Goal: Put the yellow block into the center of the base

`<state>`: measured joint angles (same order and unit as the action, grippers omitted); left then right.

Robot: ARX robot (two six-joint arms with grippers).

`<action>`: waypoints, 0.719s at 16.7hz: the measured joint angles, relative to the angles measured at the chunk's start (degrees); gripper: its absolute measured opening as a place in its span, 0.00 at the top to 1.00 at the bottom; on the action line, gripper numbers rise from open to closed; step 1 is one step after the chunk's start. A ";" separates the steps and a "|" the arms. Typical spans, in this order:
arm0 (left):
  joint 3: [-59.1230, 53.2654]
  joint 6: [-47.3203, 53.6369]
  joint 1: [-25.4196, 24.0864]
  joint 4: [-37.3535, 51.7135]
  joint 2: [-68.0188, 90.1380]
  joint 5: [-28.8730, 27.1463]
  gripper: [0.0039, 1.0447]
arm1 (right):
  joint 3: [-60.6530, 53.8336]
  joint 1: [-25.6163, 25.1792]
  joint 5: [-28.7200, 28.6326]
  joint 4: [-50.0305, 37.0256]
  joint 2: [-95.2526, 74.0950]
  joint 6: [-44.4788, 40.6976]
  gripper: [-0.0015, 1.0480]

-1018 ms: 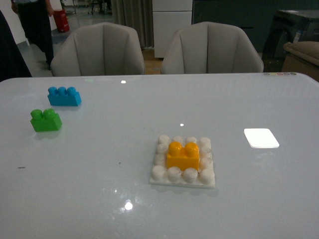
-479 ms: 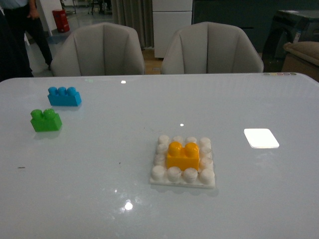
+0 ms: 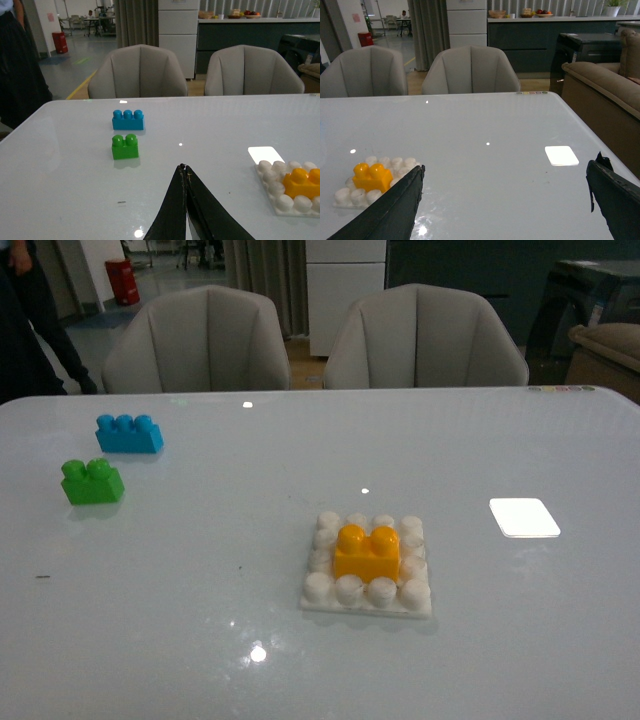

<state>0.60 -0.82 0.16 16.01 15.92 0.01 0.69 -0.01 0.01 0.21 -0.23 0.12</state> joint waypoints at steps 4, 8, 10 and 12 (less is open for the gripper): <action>0.00 0.00 0.00 -4.70 -4.61 0.00 0.99 | 0.00 0.00 0.02 0.00 0.00 0.00 0.06; 0.02 0.00 0.00 -15.89 -15.50 0.02 0.99 | 0.00 0.00 0.02 0.02 0.00 0.00 0.06; 0.02 0.00 -0.02 -16.44 -15.39 -0.13 0.99 | 0.00 0.00 0.00 -0.04 0.00 0.00 0.06; 0.02 0.02 -0.02 -16.26 -15.41 -0.02 0.99 | 0.00 0.00 0.00 -0.02 0.00 0.02 0.06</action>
<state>0.62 -0.80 0.14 -0.25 0.51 -0.01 0.69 -0.01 0.01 0.19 -0.23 0.14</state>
